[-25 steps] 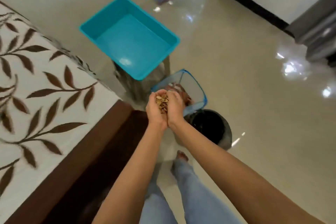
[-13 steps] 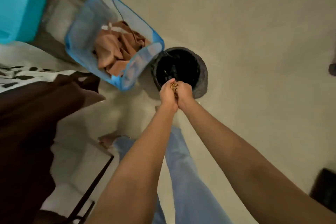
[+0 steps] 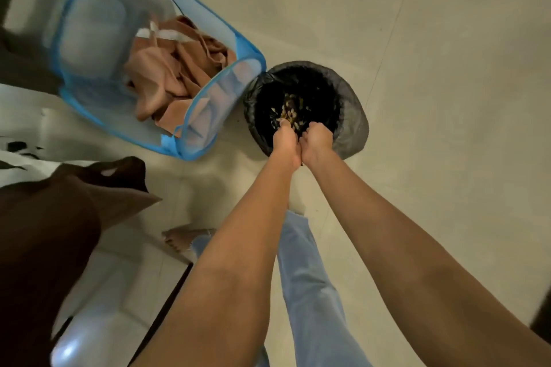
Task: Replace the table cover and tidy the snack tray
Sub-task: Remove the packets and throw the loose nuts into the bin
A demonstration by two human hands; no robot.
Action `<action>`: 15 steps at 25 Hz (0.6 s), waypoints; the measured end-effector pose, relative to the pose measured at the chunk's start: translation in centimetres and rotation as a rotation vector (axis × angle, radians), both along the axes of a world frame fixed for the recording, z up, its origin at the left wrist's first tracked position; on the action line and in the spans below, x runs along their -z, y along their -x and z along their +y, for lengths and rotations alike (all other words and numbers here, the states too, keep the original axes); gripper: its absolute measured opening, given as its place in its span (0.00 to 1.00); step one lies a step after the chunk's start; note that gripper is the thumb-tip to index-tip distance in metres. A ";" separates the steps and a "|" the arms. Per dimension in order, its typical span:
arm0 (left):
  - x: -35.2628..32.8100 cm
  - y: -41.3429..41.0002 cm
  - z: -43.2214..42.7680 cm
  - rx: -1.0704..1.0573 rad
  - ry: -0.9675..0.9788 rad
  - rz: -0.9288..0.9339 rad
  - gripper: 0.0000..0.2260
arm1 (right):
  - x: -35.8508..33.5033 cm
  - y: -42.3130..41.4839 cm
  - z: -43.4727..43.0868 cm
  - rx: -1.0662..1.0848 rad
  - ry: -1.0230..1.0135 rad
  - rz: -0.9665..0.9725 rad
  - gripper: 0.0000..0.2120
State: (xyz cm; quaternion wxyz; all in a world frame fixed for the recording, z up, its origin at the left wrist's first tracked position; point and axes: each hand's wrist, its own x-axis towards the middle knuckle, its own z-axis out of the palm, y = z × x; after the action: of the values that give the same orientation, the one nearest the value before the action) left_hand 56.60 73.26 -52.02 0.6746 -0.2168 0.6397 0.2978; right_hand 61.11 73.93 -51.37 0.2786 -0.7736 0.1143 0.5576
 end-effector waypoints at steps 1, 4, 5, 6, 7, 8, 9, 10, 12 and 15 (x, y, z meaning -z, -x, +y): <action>-1.1 0.4 0.4 0.006 -0.004 -0.001 0.16 | -0.9 0.5 0.3 0.002 -0.021 0.008 0.15; -4.6 1.8 2.0 0.012 -0.029 0.016 0.16 | -4.1 2.1 1.8 -0.059 -0.049 0.008 0.10; -6.1 2.3 2.5 0.027 -0.044 0.027 0.16 | -5.3 2.6 2.3 -0.081 -0.059 0.002 0.09; -7.7 3.0 2.9 0.034 -0.067 0.036 0.16 | -6.9 3.2 2.8 -0.092 -0.076 0.005 0.09; -9.5 3.6 3.4 0.040 -0.089 0.044 0.16 | -8.5 3.8 3.2 -0.089 -0.098 0.017 0.08; -11.2 4.3 3.8 0.045 -0.117 0.051 0.15 | -10.3 4.4 3.7 -0.081 -0.126 0.029 0.08; -13.2 4.9 4.2 0.043 -0.146 0.051 0.15 | -12.2 5.1 4.3 -0.088 -0.160 0.034 0.09; -15.1 5.5 4.6 0.037 -0.174 0.051 0.14 | -14.0 5.7 4.8 -0.122 -0.196 0.024 0.12; -19.5 7.2 5.0 0.019 -0.240 0.048 0.15 | -17.9 7.4 5.3 -0.218 -0.251 -0.024 0.18; -25.8 10.2 5.0 0.007 -0.360 0.088 0.16 | -23.6 10.5 5.6 -0.282 -0.362 -0.018 0.15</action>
State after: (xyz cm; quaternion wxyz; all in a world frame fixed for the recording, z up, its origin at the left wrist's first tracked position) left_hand 46.44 78.24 -26.26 0.6749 -0.0772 0.6055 0.4145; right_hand 50.64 79.49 -27.73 0.3331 -0.7244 -0.0992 0.5954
